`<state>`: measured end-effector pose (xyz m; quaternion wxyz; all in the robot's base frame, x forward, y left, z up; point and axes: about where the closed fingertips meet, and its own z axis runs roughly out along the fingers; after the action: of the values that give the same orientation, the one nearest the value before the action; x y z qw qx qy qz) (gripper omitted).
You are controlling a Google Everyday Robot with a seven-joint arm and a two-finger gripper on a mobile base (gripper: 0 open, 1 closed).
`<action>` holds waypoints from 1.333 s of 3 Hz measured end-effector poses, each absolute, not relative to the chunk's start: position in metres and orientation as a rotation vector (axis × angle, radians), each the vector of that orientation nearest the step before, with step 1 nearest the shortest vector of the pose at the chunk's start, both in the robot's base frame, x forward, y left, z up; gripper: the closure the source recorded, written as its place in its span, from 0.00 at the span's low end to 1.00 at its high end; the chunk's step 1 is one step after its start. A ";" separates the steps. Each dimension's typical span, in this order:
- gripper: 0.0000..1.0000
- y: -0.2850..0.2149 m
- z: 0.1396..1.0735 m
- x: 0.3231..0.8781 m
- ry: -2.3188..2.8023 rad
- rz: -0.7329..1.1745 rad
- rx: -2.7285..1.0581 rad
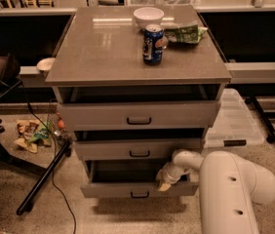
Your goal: Open bottom drawer
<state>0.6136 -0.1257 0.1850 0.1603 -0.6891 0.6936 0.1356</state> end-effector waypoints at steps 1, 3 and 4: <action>0.46 -0.126 0.185 0.614 1.981 0.387 -1.968; 0.01 -0.121 0.180 0.606 1.979 0.417 -2.005; 0.00 -0.117 0.172 0.591 1.992 0.458 -2.043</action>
Offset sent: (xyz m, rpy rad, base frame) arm -0.0004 0.0002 -0.0005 0.0066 0.0037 0.0055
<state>0.5905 -0.1170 0.1719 0.1254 -0.7012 0.6840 0.1574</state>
